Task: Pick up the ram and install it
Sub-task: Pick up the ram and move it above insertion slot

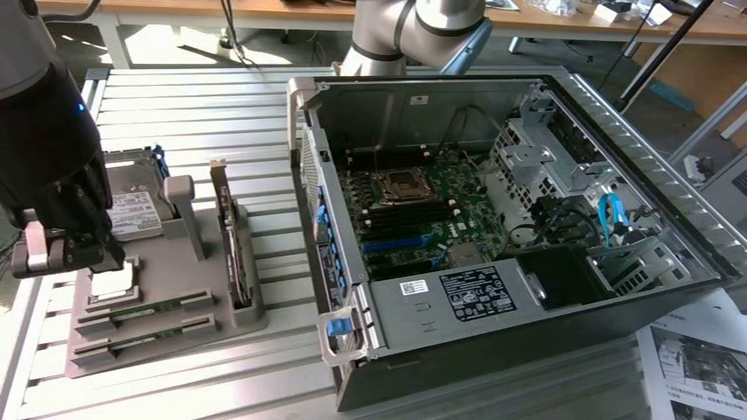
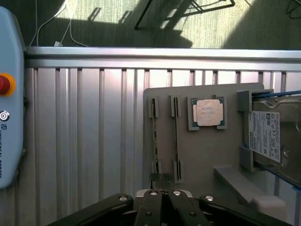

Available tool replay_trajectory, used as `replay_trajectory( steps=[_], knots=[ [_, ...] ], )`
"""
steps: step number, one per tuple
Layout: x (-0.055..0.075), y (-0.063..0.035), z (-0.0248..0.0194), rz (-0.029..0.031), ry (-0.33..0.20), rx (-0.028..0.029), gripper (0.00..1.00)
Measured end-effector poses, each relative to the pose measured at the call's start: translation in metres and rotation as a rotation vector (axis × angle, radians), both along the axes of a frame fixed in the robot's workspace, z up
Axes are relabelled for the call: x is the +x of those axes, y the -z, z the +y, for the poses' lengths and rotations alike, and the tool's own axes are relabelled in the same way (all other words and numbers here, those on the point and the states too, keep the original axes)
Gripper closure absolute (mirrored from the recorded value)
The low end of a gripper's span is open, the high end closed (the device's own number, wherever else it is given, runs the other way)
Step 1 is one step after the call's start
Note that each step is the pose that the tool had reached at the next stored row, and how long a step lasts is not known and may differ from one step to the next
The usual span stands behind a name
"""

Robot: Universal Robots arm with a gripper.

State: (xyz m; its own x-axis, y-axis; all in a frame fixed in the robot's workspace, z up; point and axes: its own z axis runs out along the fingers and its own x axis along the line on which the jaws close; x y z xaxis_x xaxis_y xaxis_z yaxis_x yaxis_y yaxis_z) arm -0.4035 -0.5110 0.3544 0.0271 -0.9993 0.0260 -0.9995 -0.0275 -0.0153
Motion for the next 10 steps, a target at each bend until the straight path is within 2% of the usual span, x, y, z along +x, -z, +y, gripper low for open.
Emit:
replay_trajectory(
  steps=[10],
  knots=[
    [0.0,0.001,0.0,-0.0003,0.0,0.0002,0.89]
  ],
)
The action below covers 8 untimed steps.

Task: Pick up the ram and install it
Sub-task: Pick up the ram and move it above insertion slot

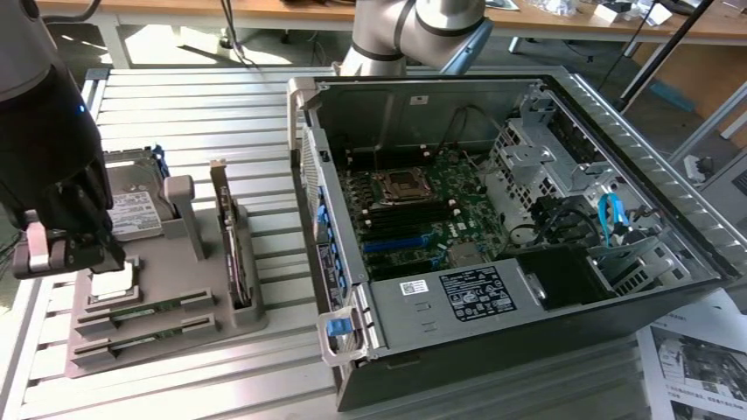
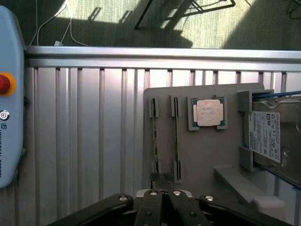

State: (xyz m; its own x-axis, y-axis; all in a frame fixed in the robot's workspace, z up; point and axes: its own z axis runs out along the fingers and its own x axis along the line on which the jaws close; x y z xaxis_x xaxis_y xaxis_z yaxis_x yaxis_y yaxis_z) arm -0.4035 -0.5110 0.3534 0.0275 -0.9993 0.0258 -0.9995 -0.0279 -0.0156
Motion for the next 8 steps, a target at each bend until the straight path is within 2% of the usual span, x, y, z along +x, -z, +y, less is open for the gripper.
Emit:
replay_trajectory(
  steps=[5,8],
  knots=[
    [0.0,0.0059,0.0,0.0003,-0.004,-0.0002,0.89],
    [0.0,0.0136,0.0,0.0009,-0.009,-0.0002,0.89]
  ],
)
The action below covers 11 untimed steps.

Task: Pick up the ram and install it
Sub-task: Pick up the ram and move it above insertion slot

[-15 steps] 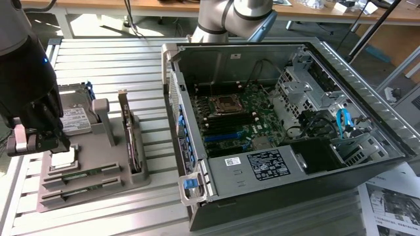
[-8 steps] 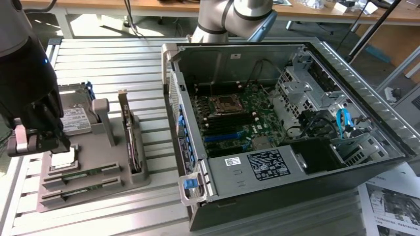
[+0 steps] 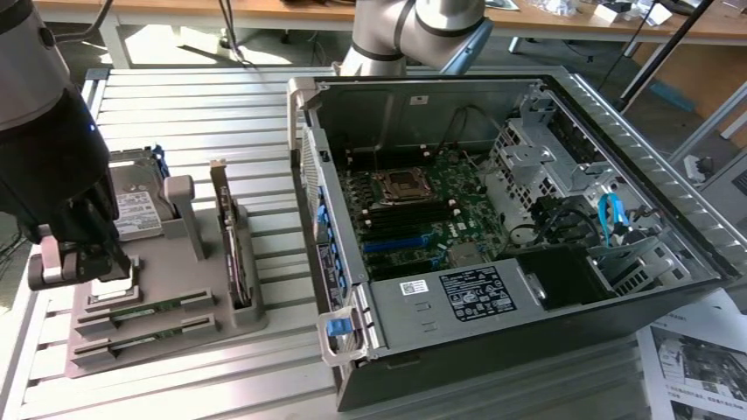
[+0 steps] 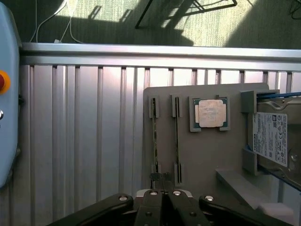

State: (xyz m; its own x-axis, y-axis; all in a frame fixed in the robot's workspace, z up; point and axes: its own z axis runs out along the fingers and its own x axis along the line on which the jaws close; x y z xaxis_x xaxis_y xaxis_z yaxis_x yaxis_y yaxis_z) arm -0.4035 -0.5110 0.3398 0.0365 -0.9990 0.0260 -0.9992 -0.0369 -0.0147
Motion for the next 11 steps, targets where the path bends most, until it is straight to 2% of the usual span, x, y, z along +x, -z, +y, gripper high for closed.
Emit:
replay_trajectory(
  steps=[2,11],
  knots=[
    [0.0,0.0073,0.0,0.0004,-0.005,0.0,0.89],
    [0.0,0.0237,0.0,0.0009,-0.012,0.0,0.89]
  ],
)
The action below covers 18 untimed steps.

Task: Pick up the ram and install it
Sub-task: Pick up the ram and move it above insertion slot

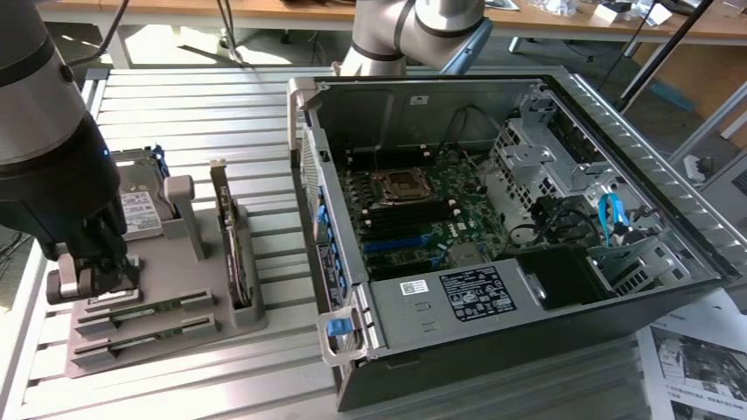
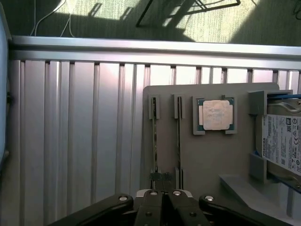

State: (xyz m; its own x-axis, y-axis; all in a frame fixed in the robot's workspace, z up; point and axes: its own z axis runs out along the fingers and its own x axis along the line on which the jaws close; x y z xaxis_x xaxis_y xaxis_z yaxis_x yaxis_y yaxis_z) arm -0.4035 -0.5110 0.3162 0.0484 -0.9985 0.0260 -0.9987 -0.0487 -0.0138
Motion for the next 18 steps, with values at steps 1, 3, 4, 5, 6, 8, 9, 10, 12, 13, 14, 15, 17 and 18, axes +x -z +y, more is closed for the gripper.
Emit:
replay_trajectory(
  steps=[1,3,4,5,6,8,9,10,12,13,14,15,17,18],
  knots=[
    [0.0,0.0013,0.0,0.0,0.0,0.0,0.89],
    [0.0,0.004,0.0,-0.0001,-0.001,0.0001,0.89],
    [0.0,0.0051,0.0,-0.0001,-0.001,0.0001,0.89],
    [0.0,0.0064,0.0,-0.0001,-0.002,0.0001,0.89],
    [0.0,0.008,0.0,0.0001,-0.002,0.0001,0.89],
    [0.0,0.011,0.0,0.0004,-0.003,0.0,0.89],
    [0.0,0.0127,0.0,0.0005,-0.004,0.0,0.89],
    [0.0,0.0142,0.0,0.0008,-0.005,0.0,0.89],
    [0.0,0.0179,0.0,0.001,-0.007,0.0001,0.89],
    [0.0,0.0195,0.0,0.0013,-0.008,0.0,0.89],
    [0.0,0.0213,0.0,0.0014,-0.009,0.0,0.89],
    [0.0,0.0228,0.0,0.0016,-0.009,0.0,0.89],
    [0.0,0.0264,-0.0001,0.0021,-0.011,0.0,0.89],
    [0.0,0.0283,-0.0002,0.0023,-0.012,0.0,0.89]
  ],
)
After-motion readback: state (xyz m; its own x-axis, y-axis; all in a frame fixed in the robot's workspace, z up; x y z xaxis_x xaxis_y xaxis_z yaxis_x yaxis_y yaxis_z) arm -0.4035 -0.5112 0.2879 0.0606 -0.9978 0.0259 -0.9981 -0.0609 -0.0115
